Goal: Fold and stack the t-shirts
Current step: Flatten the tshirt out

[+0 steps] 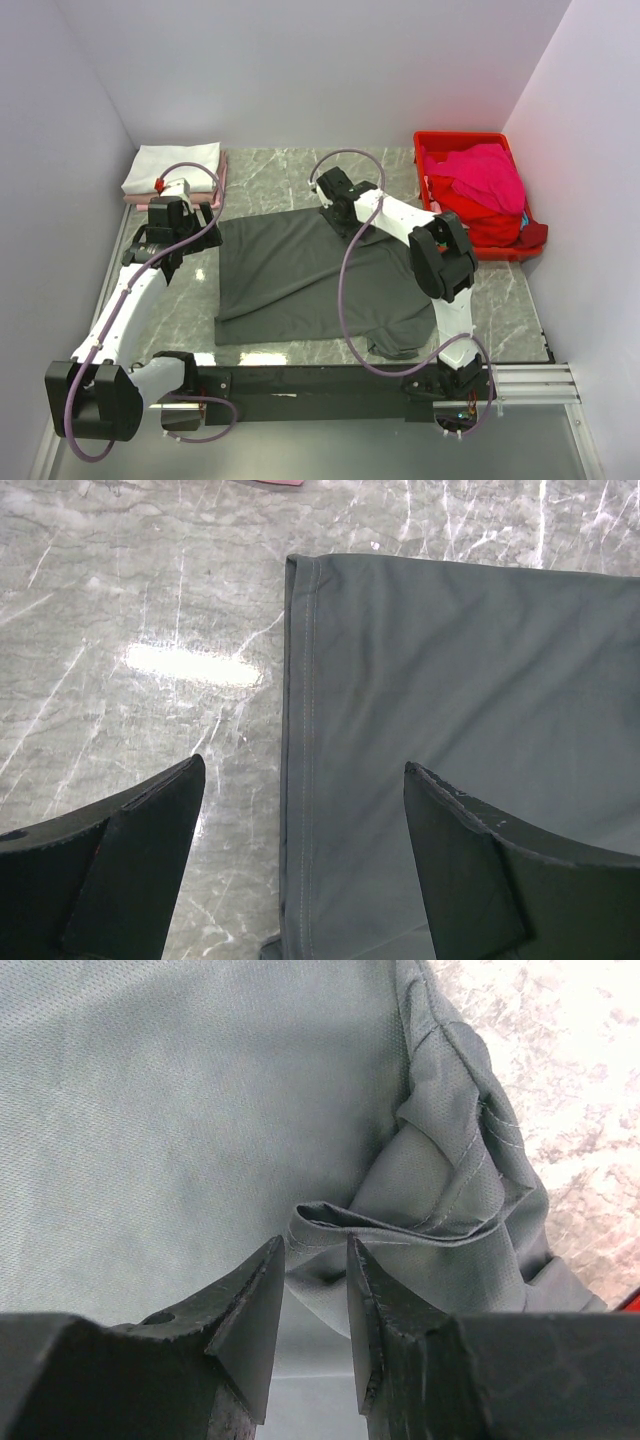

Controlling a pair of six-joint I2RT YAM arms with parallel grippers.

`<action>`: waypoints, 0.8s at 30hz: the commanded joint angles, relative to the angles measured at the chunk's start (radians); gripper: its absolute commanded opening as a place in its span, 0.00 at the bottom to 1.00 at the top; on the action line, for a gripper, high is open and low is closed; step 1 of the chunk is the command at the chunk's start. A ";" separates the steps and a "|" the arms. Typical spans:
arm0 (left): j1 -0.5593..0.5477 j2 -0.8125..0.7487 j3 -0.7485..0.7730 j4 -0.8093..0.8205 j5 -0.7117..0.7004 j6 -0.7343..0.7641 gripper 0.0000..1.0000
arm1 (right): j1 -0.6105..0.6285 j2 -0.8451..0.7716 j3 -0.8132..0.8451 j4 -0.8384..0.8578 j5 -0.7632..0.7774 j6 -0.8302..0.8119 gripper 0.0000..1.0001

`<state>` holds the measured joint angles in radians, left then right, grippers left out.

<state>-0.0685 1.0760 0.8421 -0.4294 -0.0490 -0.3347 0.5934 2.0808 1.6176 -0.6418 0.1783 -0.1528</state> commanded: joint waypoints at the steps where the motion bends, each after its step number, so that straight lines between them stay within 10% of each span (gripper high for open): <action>1: 0.003 -0.025 0.022 0.031 0.015 0.006 0.86 | 0.005 0.031 0.050 0.011 0.016 0.015 0.39; 5: 0.003 -0.024 0.022 0.031 0.015 0.006 0.86 | 0.003 0.041 0.064 0.010 0.009 0.012 0.35; 10: 0.003 -0.022 0.022 0.032 0.015 0.008 0.86 | 0.003 0.019 0.071 0.013 -0.010 -0.010 0.01; 24: 0.003 -0.024 0.022 0.032 0.015 0.005 0.86 | -0.142 -0.174 0.113 0.042 -0.075 -0.088 0.00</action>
<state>-0.0685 1.0760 0.8421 -0.4294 -0.0490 -0.3347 0.4866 1.9606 1.6672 -0.6312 0.1291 -0.2153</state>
